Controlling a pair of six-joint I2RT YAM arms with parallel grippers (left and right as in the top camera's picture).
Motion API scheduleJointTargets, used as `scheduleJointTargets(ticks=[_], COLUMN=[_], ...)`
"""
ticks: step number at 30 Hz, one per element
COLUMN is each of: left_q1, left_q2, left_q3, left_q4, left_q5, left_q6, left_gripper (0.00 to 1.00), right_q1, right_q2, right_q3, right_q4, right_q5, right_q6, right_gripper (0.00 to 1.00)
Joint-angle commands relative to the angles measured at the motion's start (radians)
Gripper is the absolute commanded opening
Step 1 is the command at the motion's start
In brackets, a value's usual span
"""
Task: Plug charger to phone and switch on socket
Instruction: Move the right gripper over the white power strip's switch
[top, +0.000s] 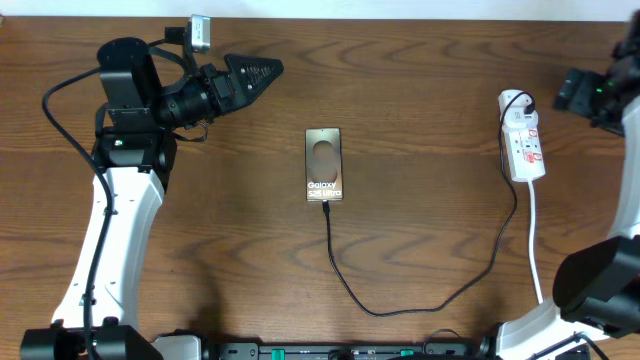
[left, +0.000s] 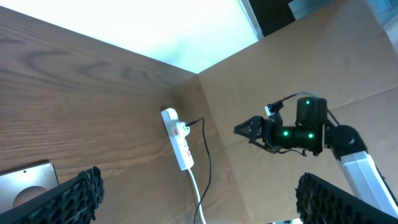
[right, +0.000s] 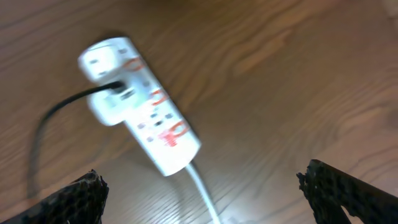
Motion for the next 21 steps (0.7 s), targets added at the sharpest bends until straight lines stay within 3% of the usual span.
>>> scheduleJointTargets(ticks=[1, 8, 21], left_q1=[0.003, 0.003, 0.003], left_q2=[-0.016, -0.016, -0.016], left_q3=[0.009, 0.009, 0.009], left_q4=[0.001, 0.001, 0.001], left_q5=[0.005, 0.005, 0.005], left_q6=[0.014, 0.014, 0.014], left_gripper=[1.0, 1.0, 1.0], right_q1=[-0.054, -0.1, -0.109], right_q2=[0.046, 0.095, 0.114], right_q3=[-0.047, -0.161, -0.533], right_q4=[0.02, 0.122, 0.68], right_q5=[0.013, 0.013, -0.046], right_q6=[-0.026, -0.026, -0.026], right_gripper=[0.99, 0.99, 0.99])
